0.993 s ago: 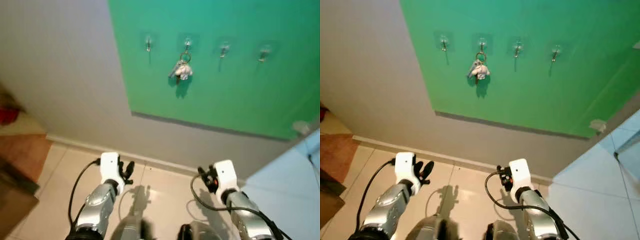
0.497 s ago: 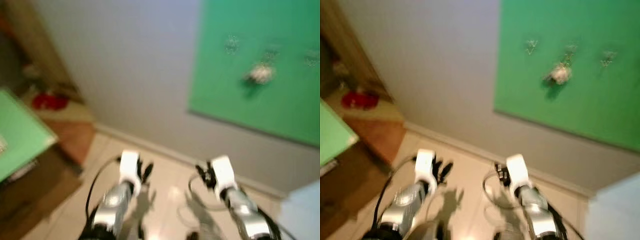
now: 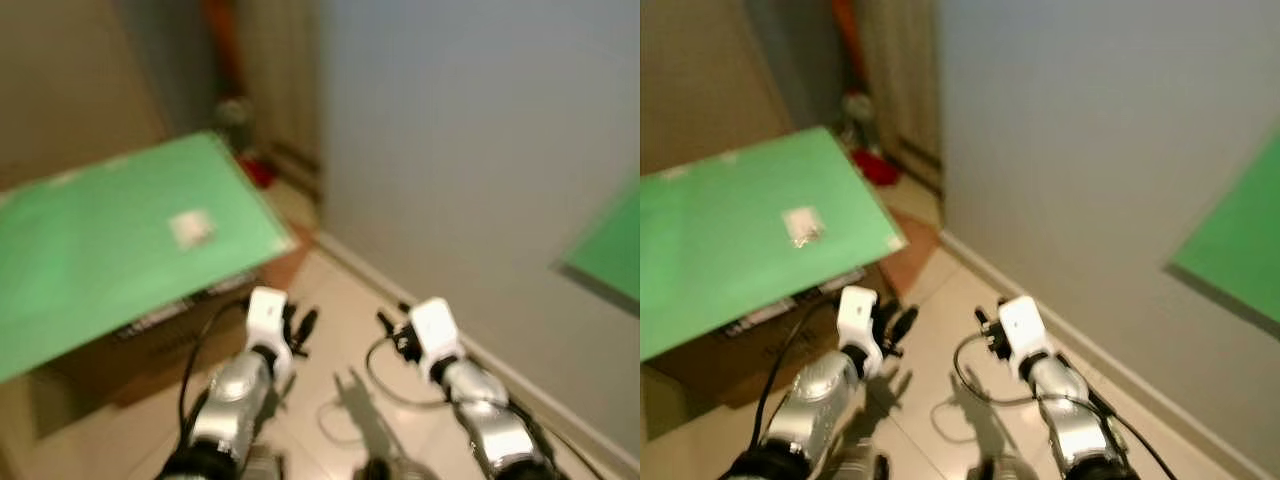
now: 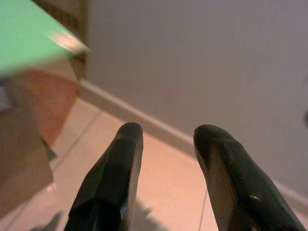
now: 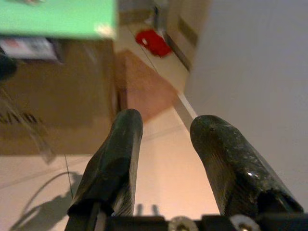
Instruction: Hang keys on a hook
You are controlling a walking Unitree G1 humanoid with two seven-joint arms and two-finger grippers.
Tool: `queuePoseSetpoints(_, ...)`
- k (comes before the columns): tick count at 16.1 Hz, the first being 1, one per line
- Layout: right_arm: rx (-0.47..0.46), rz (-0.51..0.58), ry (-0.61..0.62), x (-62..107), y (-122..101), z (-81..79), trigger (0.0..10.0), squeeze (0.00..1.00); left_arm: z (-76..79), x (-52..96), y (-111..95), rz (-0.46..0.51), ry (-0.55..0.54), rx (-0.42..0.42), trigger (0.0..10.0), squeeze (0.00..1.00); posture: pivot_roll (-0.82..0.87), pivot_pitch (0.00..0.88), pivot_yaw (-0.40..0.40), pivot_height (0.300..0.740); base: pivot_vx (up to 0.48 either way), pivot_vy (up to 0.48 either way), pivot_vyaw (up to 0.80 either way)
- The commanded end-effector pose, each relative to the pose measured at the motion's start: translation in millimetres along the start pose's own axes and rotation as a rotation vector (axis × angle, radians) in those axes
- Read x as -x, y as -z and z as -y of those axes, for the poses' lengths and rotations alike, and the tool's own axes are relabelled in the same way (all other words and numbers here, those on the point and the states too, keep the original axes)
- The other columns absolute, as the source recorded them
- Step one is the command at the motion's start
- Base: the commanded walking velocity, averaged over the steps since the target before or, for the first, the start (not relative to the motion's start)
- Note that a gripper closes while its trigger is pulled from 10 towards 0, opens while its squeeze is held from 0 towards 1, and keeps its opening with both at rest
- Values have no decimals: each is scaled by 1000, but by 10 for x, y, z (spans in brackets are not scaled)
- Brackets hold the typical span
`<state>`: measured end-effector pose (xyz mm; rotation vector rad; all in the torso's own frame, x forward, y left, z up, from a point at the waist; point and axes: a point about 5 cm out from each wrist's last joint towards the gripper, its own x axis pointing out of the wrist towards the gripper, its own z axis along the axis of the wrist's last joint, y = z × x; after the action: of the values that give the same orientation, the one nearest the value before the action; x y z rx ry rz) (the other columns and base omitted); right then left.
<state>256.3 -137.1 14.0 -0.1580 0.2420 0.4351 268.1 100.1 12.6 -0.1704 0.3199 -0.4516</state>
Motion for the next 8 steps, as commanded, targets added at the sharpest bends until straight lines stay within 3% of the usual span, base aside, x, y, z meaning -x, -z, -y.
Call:
queuePoseSetpoints(1, -7, 27, -20, -36, -59, -67, 10000, 0, -83, 59, 3, 7, -19, 12, 10000, 0, 37, 110, -4, 740, 0, 0, 794)
queuePoseSetpoints(2, -26, 60, -20, -50, -121, -60, 10000, 0, -78, 69, -60, 44, -1, 16, 10000, 0, 41, 113, -5, 740, 0, 0, 794)
queuePoseSetpoints(3, -44, 77, -25, -62, -153, -75, 10000, 0, -75, 78, -104, 72, 10, 8, 10000, 0, 42, 114, -5, 740, 0, 0, 0)
queuePoseSetpoints(4, -3, 36, 8, -82, -132, -52, 10000, 0, -75, 80, -131, 84, 9, 4, 10000, 0, 42, 116, -6, 740, 300, 0, 0)
queuePoseSetpoints(5, 50, 39, 48, -80, -160, 23, 10000, 0, -66, 76, -160, 93, 10, 3, 10000, 0, 46, 120, -7, 740, 409, 0, 769)
queuePoseSetpoints(6, -13, 68, 68, -83, -209, 52, 10000, 0, -55, 75, -183, 103, 14, 6, 10000, 0, 45, 122, -5, 740, 424, 0, 769)
queuePoseSetpoints(8, -34, 54, 68, -81, -203, 74, 10000, 0, -40, 76, -202, 112, 19, 10, 10000, 0, 44, 122, -8, 740, 442, 0, 0)
